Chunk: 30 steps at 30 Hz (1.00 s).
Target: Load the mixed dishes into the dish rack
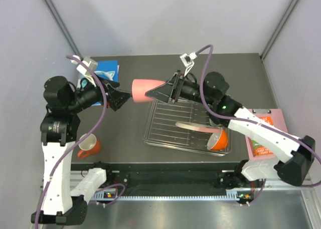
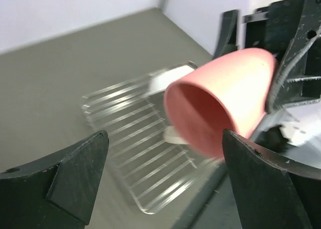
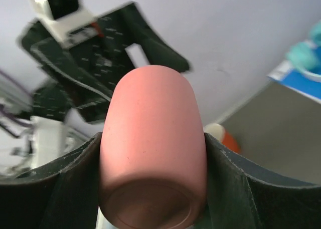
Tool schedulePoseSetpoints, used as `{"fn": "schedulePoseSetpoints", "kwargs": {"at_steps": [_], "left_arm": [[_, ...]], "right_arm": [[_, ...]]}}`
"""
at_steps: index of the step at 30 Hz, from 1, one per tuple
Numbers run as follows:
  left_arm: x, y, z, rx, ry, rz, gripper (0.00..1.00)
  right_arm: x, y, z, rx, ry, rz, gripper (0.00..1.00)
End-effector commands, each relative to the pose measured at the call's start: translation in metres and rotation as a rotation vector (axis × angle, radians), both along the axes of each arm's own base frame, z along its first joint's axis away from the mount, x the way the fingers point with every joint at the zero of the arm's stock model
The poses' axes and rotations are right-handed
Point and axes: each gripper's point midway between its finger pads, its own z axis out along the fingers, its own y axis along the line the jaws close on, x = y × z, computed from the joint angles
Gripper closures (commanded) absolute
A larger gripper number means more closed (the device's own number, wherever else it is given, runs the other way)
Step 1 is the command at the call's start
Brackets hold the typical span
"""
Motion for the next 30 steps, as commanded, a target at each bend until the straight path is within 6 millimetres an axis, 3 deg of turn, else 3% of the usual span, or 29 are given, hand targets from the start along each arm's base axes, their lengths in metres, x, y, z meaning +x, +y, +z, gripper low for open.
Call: {"fn": "schedulePoseSetpoints", "kwargs": {"at_steps": [1,2,3,4,5,6,11,12,14,16,26,30], "left_arm": [[0.003,0.028,0.0,0.166,-0.073,0.161,0.01],[0.004,0.033,0.001,0.173,-0.08,0.194,0.01],[0.013,0.046,-0.002,0.192,-0.073,0.284,0.01],[0.019,0.052,-0.009,0.185,-0.04,0.335,0.01],[0.022,0.058,-0.013,0.187,-0.024,0.378,0.01],[0.027,0.067,-0.019,0.198,-0.004,0.437,0.01],[0.038,0.089,-0.058,0.261,0.088,0.554,0.01],[0.038,0.093,-0.068,0.291,0.115,0.566,0.01],[0.041,0.109,-0.081,0.378,0.139,0.622,0.01],[0.039,0.123,-0.091,0.45,0.171,0.665,0.01],[0.025,0.124,-0.107,0.508,0.168,0.628,0.01],[0.025,0.142,-0.122,0.58,0.184,0.698,0.01]], "right_arm": [[0.033,-0.049,-0.039,-0.371,-0.112,-0.24,1.0],[0.045,-0.059,-0.046,-0.436,-0.135,-0.307,1.0],[0.05,-0.068,-0.076,-0.568,-0.085,-0.327,1.0],[0.057,-0.073,-0.069,-0.607,-0.097,-0.363,1.0],[0.07,-0.083,-0.077,-0.696,-0.115,-0.422,1.0],[0.068,-0.09,-0.097,-0.805,-0.082,-0.409,1.0],[0.105,-0.089,-0.115,-1.067,-0.147,-0.52,1.0],[0.111,-0.088,-0.136,-1.151,-0.128,-0.508,1.0],[0.123,-0.089,-0.134,-1.207,-0.163,-0.551,1.0],[0.133,-0.085,-0.151,-1.282,-0.175,-0.545,1.0],[0.143,-0.058,-0.215,-1.4,-0.176,-0.461,1.0],[0.146,-0.047,-0.235,-1.423,-0.18,-0.427,1.0]]}}
